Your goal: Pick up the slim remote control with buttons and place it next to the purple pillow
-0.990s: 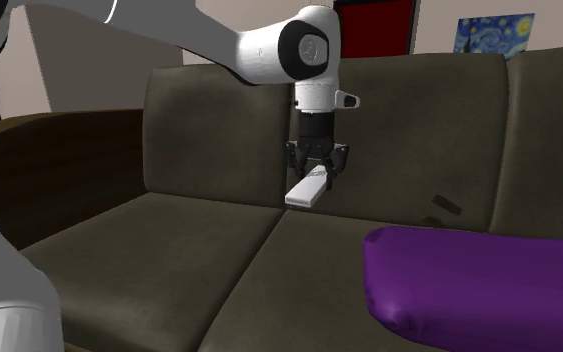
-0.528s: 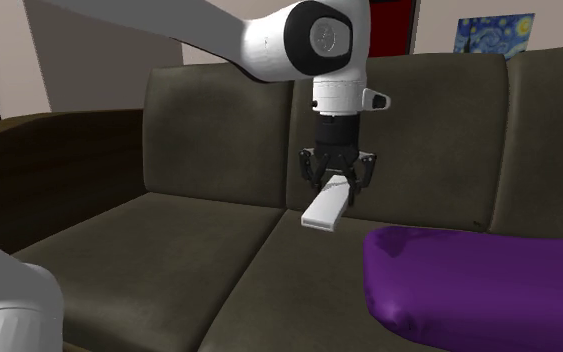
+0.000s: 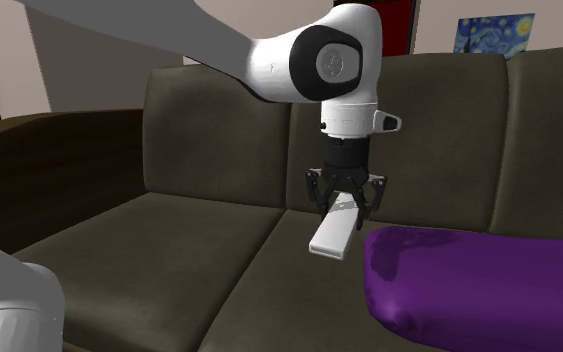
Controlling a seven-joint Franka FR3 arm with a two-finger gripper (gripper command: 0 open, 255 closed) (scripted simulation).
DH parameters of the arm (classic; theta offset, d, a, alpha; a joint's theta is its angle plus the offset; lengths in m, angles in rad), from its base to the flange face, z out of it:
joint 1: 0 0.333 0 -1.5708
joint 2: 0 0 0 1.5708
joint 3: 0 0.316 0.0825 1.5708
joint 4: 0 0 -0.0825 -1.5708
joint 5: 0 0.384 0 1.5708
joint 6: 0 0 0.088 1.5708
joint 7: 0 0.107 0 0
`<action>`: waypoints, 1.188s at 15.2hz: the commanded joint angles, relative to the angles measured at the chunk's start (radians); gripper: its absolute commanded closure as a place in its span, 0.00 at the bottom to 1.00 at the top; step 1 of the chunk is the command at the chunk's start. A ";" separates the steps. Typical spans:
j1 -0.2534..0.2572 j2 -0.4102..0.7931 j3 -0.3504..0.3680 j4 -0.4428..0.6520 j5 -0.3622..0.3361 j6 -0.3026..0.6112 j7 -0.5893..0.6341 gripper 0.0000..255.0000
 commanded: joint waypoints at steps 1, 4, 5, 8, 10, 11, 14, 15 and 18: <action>-0.001 0.001 -0.001 -0.024 0.000 0.026 -0.002 1.00; -0.001 0.008 -0.002 -0.058 0.000 0.067 -0.002 1.00; -0.001 0.011 -0.002 -0.069 0.000 0.080 -0.003 1.00; -0.001 0.020 -0.003 -0.101 0.001 0.122 -0.004 1.00; -0.001 0.027 -0.004 -0.121 0.001 0.149 -0.004 1.00; -0.001 0.032 -0.004 -0.131 0.001 0.163 -0.005 1.00; -0.001 0.045 -0.005 -0.159 0.002 0.205 -0.006 1.00; -0.001 0.050 -0.005 -0.168 0.003 0.219 -0.007 1.00; -0.001 0.067 -0.006 -0.194 0.004 0.262 -0.008 1.00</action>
